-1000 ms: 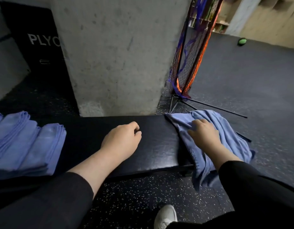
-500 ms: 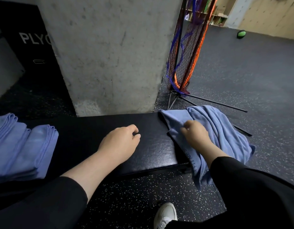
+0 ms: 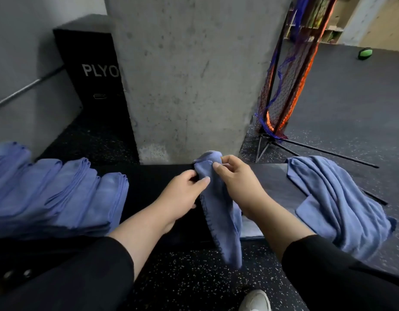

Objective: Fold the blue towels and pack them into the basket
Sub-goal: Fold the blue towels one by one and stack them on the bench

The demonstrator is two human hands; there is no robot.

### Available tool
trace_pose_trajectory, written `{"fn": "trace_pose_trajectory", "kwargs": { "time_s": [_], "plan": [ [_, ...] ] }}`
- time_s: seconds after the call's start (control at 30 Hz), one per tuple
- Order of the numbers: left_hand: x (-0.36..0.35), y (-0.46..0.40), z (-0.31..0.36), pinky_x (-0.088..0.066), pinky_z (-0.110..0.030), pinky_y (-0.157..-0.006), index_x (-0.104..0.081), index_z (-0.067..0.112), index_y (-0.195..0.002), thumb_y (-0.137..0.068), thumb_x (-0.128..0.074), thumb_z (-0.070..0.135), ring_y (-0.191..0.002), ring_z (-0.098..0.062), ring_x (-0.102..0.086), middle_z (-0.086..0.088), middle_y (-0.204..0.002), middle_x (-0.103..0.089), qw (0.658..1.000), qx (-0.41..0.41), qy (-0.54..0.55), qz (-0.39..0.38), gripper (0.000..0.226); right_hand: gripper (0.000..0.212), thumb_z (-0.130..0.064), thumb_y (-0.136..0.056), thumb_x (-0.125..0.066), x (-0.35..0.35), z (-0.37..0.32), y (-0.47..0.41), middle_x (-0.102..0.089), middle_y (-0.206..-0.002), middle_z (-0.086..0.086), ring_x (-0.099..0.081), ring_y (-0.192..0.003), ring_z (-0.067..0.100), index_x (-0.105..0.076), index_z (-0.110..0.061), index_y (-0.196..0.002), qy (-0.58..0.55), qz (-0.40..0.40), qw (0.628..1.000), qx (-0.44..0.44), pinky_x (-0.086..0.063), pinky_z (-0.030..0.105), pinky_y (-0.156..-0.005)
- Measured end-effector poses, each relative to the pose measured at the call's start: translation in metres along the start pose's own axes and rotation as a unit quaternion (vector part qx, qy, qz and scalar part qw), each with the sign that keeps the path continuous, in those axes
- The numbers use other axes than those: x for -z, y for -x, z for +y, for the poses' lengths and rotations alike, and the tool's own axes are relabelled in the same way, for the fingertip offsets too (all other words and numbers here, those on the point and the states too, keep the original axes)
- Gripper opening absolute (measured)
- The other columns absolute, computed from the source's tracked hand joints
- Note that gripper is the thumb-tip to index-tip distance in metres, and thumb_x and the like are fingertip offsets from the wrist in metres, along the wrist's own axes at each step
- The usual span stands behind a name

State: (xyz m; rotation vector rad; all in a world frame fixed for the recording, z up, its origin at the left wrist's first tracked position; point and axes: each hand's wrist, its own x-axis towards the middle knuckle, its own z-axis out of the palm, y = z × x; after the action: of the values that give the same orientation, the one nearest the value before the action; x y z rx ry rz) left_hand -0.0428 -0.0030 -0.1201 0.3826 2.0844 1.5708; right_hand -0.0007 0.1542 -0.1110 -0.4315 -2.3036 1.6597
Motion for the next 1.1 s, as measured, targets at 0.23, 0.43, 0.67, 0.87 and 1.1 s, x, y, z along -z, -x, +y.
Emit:
{"fn": "trace_pose_trajectory", "kwargs": {
  "time_s": [0.23,0.43,0.67,0.87,1.1],
  "plan": [
    [0.036,0.006,-0.003,-0.061,-0.038,-0.083,-0.067,0.015,-0.115,-0.107,-0.047,0.025,-0.096,-0.020,-0.075,-0.005,-0.105,-0.077,0.978,0.050,0.181,0.087,0.024,0.011,-0.023,-0.091,-0.072,-0.037,-0.013,-0.008,-0.075,-0.081,-0.002,-0.062,-0.069,0.005,-0.070,-0.013,-0.088,-0.001,-0.042,0.999,-0.029,-0.050,0.026,-0.068],
    [0.061,0.007,-0.006,-0.061,-0.039,-0.081,-0.064,0.012,-0.114,-0.108,-0.040,0.022,-0.099,-0.023,-0.073,-0.010,-0.109,-0.074,0.962,0.052,0.207,0.169,0.027,0.013,-0.023,-0.092,-0.071,-0.040,-0.008,-0.029,-0.071,-0.074,0.002,-0.050,-0.052,0.007,-0.069,-0.012,-0.086,0.057,-0.018,0.997,-0.045,-0.040,0.018,-0.049],
    [0.075,0.003,-0.030,-0.061,-0.051,-0.083,-0.060,0.012,-0.108,-0.098,-0.048,0.019,-0.095,-0.031,-0.071,-0.016,-0.104,-0.071,0.974,0.117,0.070,0.181,0.017,0.029,-0.041,-0.088,-0.069,-0.041,0.012,-0.030,-0.068,-0.104,0.008,-0.060,-0.086,0.017,-0.065,-0.018,-0.105,0.377,-0.211,0.898,-0.085,-0.047,0.032,-0.075],
    [0.078,-0.008,-0.043,-0.048,-0.044,-0.097,-0.049,0.027,-0.140,-0.097,-0.058,0.027,-0.116,-0.025,-0.056,0.002,-0.138,-0.051,0.904,-0.042,-0.399,0.145,0.044,0.027,-0.039,-0.095,-0.063,-0.034,0.024,-0.023,-0.064,-0.105,0.001,-0.061,-0.097,0.023,-0.062,-0.021,-0.115,0.400,-0.229,0.885,-0.067,-0.047,0.034,-0.083],
    [0.049,-0.019,-0.051,-0.039,-0.045,-0.104,-0.052,0.029,-0.137,-0.101,-0.046,0.051,-0.128,-0.025,-0.049,0.004,-0.140,-0.052,0.856,-0.025,-0.516,-0.011,0.043,0.050,-0.033,-0.092,-0.063,-0.016,0.054,-0.038,-0.052,-0.127,0.010,-0.056,-0.115,0.034,-0.052,-0.019,-0.139,0.412,-0.107,0.901,-0.080,-0.047,0.037,-0.092]
  ]
}}
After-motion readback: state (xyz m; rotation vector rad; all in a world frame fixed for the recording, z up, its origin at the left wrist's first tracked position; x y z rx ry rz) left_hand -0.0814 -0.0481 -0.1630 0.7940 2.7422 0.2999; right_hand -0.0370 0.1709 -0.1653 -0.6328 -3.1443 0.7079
